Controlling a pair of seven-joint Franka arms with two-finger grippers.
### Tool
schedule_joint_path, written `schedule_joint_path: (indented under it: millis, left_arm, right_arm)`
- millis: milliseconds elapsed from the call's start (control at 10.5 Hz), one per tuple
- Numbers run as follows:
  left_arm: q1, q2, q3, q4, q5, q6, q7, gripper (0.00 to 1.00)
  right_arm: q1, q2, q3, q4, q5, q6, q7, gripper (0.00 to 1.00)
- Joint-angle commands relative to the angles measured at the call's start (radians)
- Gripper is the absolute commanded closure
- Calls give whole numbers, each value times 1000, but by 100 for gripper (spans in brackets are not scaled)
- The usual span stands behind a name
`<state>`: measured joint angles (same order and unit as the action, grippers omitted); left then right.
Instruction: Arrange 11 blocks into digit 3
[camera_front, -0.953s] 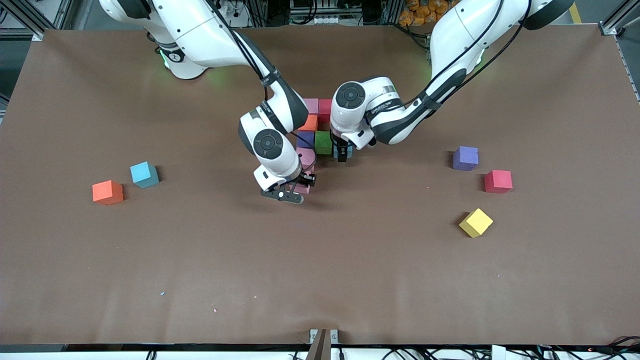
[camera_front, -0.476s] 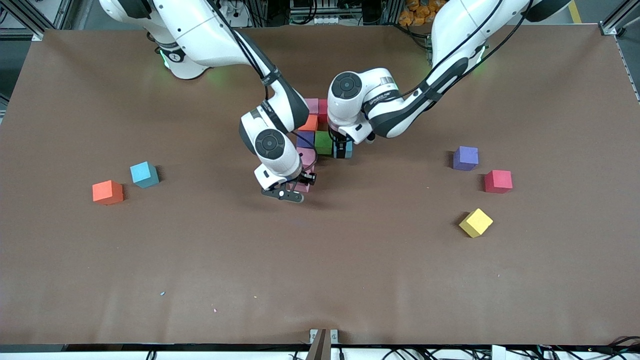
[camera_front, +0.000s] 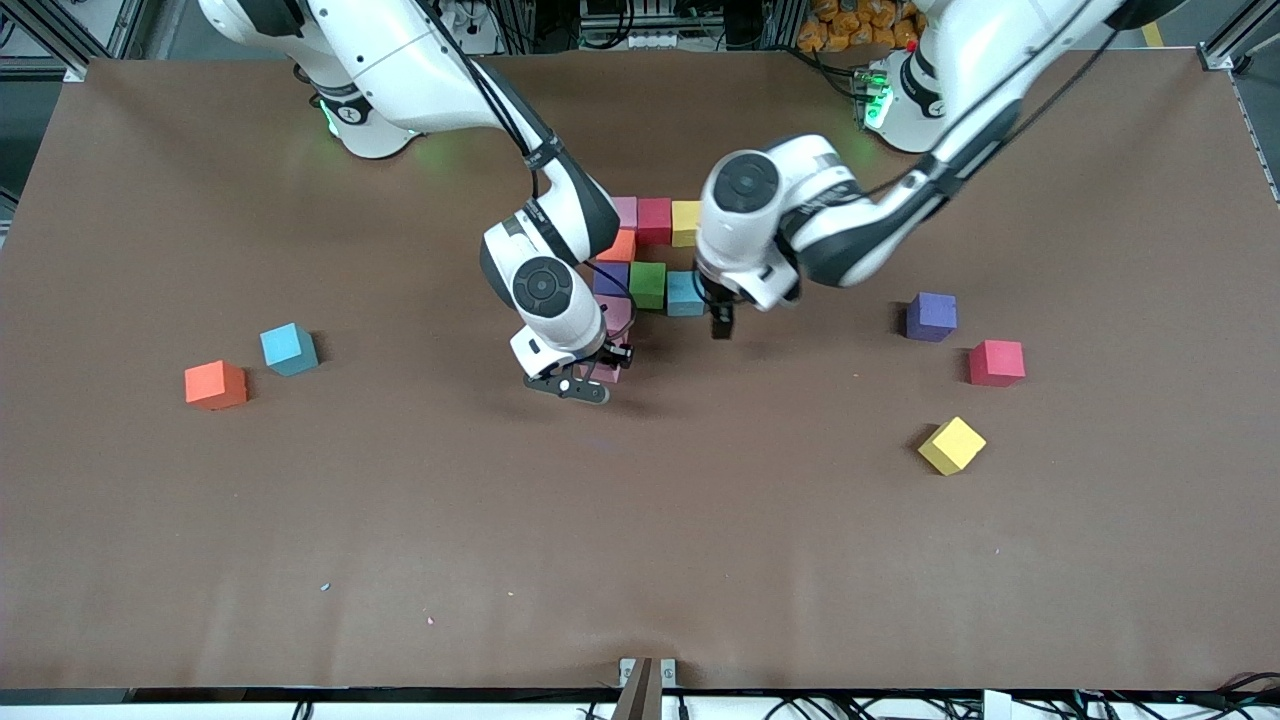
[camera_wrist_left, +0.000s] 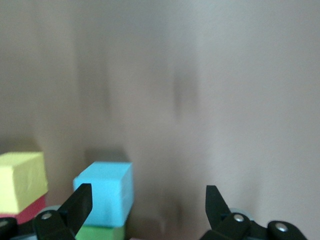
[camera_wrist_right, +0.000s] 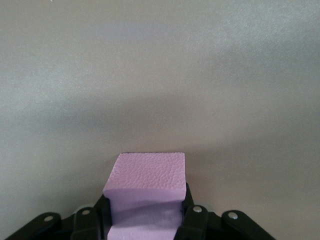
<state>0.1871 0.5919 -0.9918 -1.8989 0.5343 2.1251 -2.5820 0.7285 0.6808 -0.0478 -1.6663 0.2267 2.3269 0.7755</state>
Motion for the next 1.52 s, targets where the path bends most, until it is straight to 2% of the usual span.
schedule_joint_path:
  millis: [0,572,858,1429]
  left_arm:
    - [72,14,-14,56,23,-66,168,0]
    - [291,25,-7,104,23,-68,648,0]
    - [308,25,56,132,23,-68,854,0]
    - [347,26,111,162,21,-70,1129,0]
  right_arm:
    - [14,14,-3,0,-21,-17,31,100]
    - [20,14,0,0,-23,-17,30,100]
    - [22,14,2,-10,-30,-17,30,100]
    - [20,14,20,-10,-30,-17,30,100]
